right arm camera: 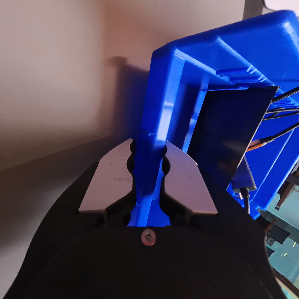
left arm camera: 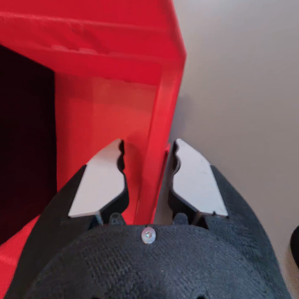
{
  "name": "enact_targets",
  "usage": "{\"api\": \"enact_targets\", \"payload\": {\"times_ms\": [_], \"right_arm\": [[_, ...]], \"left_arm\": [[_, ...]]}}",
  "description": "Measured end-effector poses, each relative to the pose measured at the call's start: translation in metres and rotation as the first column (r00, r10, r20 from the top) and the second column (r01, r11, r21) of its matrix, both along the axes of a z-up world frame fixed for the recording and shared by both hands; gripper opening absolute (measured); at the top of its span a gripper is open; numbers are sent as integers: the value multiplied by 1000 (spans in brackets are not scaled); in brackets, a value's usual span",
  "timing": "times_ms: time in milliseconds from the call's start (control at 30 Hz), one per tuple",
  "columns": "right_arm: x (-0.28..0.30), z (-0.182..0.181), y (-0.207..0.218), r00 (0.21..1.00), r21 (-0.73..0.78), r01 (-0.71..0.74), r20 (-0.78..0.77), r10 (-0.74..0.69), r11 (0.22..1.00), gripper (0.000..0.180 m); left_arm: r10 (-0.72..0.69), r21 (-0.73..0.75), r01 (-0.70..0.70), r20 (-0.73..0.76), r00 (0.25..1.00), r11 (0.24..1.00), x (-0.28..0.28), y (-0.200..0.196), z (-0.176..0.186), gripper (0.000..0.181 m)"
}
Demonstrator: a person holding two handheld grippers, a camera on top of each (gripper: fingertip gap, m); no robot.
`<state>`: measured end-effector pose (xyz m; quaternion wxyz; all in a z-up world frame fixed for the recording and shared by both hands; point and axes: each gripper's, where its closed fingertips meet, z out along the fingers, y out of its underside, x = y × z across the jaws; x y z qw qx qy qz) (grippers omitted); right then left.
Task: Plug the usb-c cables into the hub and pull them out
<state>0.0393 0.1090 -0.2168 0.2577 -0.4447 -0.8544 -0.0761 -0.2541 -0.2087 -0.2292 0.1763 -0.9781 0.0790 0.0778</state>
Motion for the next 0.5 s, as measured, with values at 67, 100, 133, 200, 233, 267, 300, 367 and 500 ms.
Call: {"api": "enact_targets", "payload": {"times_ms": [67,100,133,200,233,267,300,367,500], "right_arm": [[5,0,-17,999,6,-50,1,50,999,31],[8,0,-26,997,9,-77,-1,77,997,31],[11,1,-37,995,9,-102,-8,102,995,31],[16,1,-57,989,6,-143,-28,143,990,31],[19,1,-66,986,12,-162,-37,162,987,31],[21,1,-74,983,23,-175,-47,176,984,31],[23,1,-81,981,40,-182,-61,184,982,31],[26,2,-94,977,70,-183,-97,189,981,31],[32,11,-126,958,5,-152,-247,149,988,32]], "left_arm": [[-33,21,32,29,999,999,6,9,0,39],[-57,17,56,33,998,998,10,12,-2,27],[-74,33,74,16,997,997,12,18,-3,24],[-92,57,91,13,996,994,21,27,-2,24],[-107,60,106,14,994,993,28,31,-2,23],[-132,61,131,10,991,990,36,34,-2,23],[-163,62,162,9,987,985,47,38,-2,24],[-242,68,240,11,970,968,72,47,-1,24],[-408,75,407,-6,913,910,127,68,0,24]]}}
